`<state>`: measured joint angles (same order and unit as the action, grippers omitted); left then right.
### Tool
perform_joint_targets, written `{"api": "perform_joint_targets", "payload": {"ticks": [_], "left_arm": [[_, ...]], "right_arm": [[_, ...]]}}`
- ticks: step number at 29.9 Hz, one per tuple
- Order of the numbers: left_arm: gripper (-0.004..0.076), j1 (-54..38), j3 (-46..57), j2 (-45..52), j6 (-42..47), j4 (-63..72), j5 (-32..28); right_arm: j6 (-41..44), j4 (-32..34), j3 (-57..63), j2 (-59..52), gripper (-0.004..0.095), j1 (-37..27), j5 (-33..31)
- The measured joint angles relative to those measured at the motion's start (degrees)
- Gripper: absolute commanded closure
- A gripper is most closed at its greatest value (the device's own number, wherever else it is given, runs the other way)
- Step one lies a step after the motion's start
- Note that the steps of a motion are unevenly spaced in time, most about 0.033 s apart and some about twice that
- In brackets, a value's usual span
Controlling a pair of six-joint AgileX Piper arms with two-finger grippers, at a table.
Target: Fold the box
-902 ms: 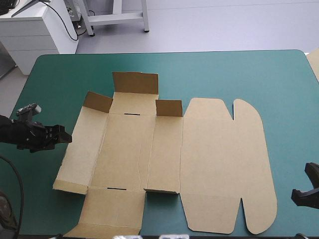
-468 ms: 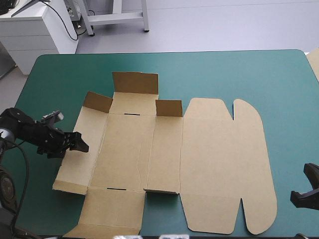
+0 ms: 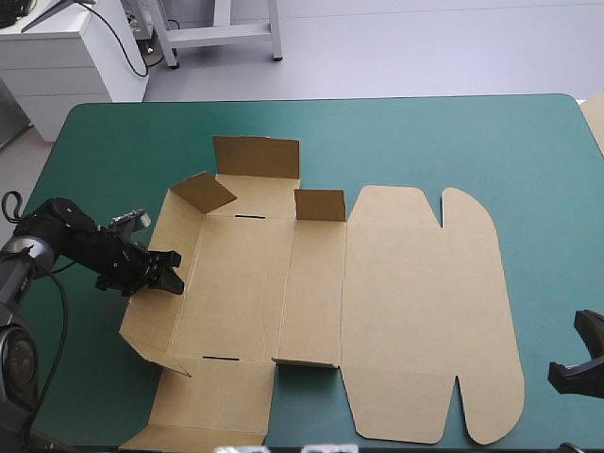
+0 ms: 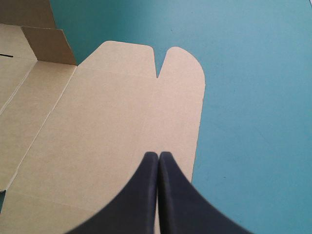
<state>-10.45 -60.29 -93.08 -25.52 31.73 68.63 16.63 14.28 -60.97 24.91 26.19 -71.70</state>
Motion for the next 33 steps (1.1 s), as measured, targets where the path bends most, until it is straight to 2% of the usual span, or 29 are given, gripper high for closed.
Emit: {"api": "perform_joint_targets", "payload": {"ticks": [4, 5, 13, 19, 29, 33], "left_arm": [[0.0722, 0.0, 0.0, 0.0, 0.4, -0.1, 0.0], [0.0729, 0.0, 0.0, 0.0, 0.4, -0.2, 0.0], [0.0731, 0.0, -0.4, 0.0, 0.4, -3.2, 0.2], [0.0731, 3.6, -6.4, 0.0, 0.5, -8.9, 0.6], [0.0731, 27.1, -20.2, -0.1, 3.7, -27.4, 0.2], [0.0731, 35.7, -22.9, -0.1, 3.8, -37.9, -4.9]], "right_arm": [[0.0, 0.0, 0.0, 0.0, 0.0929, 0.0, 0.0], [0.0, 0.0, 0.0, 0.0, 0.0929, 0.0, 0.0], [0.0, 0.0, 0.0, 0.0, 0.0929, 0.0, 0.0], [0.0, 0.0, 0.0, 0.0, 0.0928, 0.0, 0.0], [0.0, -0.1, 0.0, 0.0, 0.0929, 0.0, 0.0], [0.0, -0.3, 0.0, 0.0, 0.0929, 0.0, 0.0]]}}
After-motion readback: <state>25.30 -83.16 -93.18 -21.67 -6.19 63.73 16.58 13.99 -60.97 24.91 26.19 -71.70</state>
